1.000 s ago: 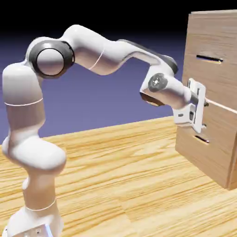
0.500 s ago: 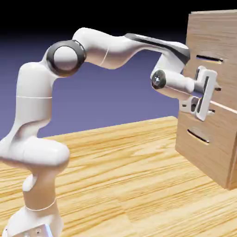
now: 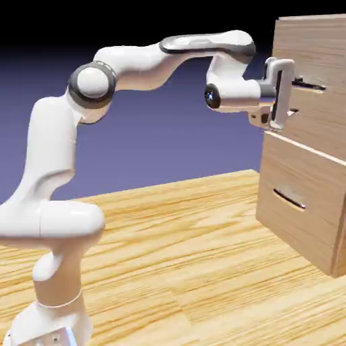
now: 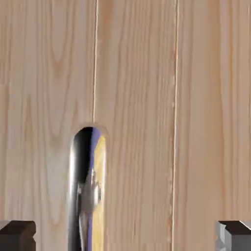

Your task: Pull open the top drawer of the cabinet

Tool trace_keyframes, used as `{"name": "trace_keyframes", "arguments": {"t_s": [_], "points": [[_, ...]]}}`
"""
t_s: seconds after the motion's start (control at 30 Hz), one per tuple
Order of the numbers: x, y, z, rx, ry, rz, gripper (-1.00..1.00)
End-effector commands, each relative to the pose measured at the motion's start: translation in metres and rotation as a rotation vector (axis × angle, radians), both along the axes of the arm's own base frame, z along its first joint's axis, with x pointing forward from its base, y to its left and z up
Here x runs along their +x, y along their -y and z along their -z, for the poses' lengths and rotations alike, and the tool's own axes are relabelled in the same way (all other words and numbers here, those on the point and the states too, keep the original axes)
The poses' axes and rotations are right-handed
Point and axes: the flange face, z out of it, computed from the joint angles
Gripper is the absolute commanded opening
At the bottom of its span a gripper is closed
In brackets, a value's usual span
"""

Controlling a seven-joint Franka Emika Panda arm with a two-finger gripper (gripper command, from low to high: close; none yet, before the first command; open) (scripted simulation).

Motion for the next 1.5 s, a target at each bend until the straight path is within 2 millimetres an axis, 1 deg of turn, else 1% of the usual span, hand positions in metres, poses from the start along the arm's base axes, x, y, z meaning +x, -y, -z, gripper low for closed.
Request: {"name": "trace_keyframes", "arguments": {"t_s": [0.0, 0.13, 0.27, 0.3, 0.33, 0.37, 1.07, 1.23, 1.43, 1.47], "points": [[0.000, 0.000, 0.000, 0.000, 0.000, 0.000, 0.00], [0.024, -0.004, -0.001, -0.009, 0.000, -0.003, 0.00], [0.047, -0.001, 0.000, -0.002, 0.000, -0.001, 0.00], [0.050, 0.000, 0.000, 0.000, 0.000, 0.000, 0.00], [0.050, 0.000, 0.000, 0.000, 0.000, 0.000, -1.00], [0.050, 0.000, 0.000, 0.000, 0.000, 0.000, -1.00], [-0.072, 0.000, 0.000, 0.000, 0.000, 0.000, -1.00], [-0.104, 0.000, 0.000, 0.000, 0.000, 0.000, -1.00], [-0.148, 0.000, 0.000, 0.000, 0.000, 0.000, -1.00], [-0.150, 0.000, 0.000, 0.001, 0.001, 0.000, -1.00]]}}
